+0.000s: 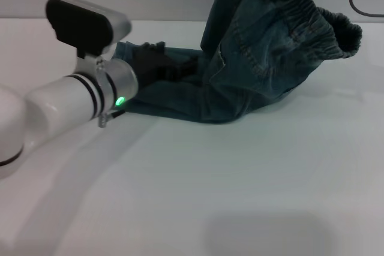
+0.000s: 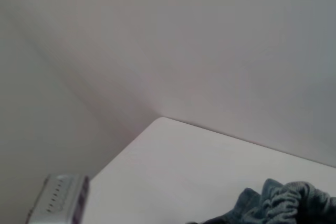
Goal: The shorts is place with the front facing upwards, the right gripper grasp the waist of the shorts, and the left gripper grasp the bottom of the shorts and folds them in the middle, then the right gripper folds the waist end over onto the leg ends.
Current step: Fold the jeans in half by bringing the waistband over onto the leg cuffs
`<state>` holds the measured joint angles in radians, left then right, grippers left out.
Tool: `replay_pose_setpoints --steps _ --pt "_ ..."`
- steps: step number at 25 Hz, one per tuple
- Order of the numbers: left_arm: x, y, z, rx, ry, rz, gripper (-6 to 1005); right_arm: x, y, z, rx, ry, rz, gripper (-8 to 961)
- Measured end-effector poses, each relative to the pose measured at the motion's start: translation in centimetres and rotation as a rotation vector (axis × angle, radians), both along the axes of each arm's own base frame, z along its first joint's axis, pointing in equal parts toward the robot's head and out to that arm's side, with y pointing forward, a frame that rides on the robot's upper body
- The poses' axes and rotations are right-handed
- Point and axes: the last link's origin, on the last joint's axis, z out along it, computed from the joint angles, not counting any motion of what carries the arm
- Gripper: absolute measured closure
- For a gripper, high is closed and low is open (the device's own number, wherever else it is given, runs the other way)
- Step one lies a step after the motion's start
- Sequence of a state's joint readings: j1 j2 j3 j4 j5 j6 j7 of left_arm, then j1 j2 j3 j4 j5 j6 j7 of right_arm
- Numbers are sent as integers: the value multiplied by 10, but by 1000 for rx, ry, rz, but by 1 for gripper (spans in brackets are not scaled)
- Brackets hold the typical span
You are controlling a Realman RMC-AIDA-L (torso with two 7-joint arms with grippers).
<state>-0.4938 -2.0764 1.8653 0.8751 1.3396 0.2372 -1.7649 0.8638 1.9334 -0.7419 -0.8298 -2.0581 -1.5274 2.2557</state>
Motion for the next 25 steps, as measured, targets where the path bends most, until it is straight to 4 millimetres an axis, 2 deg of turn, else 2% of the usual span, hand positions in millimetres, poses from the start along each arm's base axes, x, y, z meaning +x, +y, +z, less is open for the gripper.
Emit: replay_pose_setpoints --steps 6,17,23,25 --pt "10 -7 -18 -33 29 -30 189 -2 -3 -2 -18 9 8 881" --pt "21 -21 -39 -100 39 -61 189 -4 -7 -1 -30 44 20 881" --pt "21 -29 -45 -138 17 -59 345 -3 -6 -2 -27 46 13 881" --pt "24 -33 -48 -170 -3 -64 444 -3 -6 -2 -26 46 12 881"
